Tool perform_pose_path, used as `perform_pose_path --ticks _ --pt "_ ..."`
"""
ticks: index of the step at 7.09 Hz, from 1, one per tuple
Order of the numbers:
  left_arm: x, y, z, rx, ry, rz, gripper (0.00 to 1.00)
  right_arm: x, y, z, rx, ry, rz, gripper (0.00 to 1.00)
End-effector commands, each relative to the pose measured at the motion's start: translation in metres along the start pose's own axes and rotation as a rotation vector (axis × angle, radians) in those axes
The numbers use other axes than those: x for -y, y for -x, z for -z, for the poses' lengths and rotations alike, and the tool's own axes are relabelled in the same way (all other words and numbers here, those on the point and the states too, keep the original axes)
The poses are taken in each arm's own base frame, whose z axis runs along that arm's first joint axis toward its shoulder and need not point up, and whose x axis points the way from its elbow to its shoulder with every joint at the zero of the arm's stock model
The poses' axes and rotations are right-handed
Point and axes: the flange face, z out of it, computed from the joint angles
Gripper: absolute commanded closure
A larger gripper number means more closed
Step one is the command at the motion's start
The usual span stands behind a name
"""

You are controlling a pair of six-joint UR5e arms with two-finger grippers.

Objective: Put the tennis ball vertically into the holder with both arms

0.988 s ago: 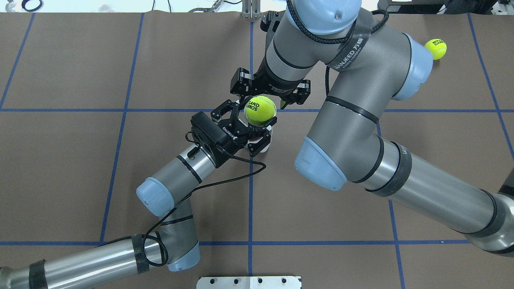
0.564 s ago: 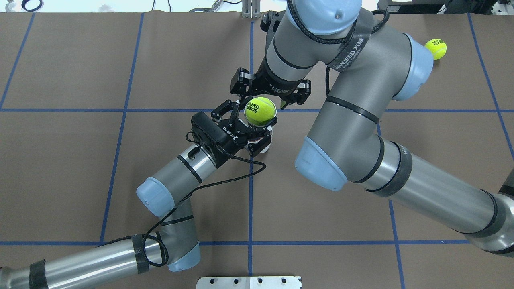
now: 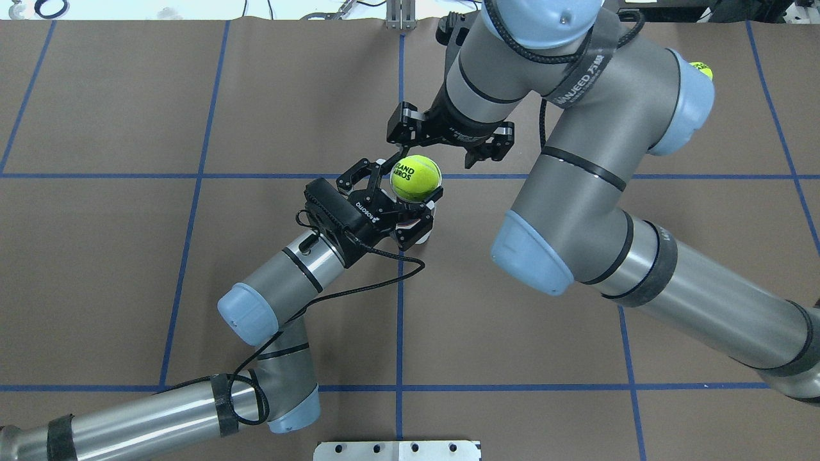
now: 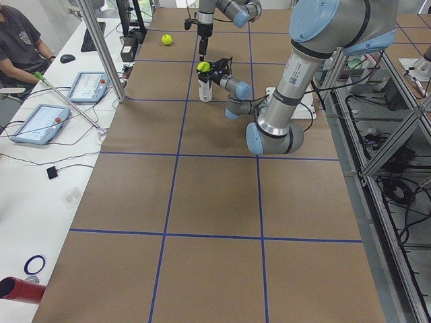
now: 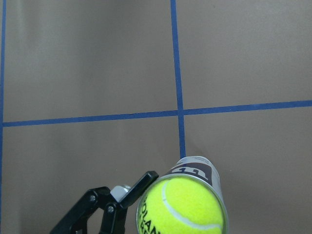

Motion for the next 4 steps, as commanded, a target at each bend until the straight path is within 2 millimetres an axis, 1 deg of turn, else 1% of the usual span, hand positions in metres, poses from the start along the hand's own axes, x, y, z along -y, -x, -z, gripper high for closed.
perform_pose_path --ticks 1,2,3,4 --pt "-0.001 0.001 0.001 -0.001 0.002 0.000 0.10 0.049 -0.080 0.011 -0.065 -0.040 0.018 0.01" --pt "0.001 0.000 0.001 -0.002 -0.002 0.003 0.09 0.084 -0.139 0.021 -0.098 -0.034 0.039 0.01" --pt "0.001 0.001 0.000 -0.001 -0.004 0.003 0.09 0.136 -0.197 0.029 -0.164 -0.045 0.089 0.01" --pt "0.001 0.000 0.001 -0.002 -0.002 0.004 0.09 0.179 -0.244 0.015 -0.225 -0.017 0.073 0.01"
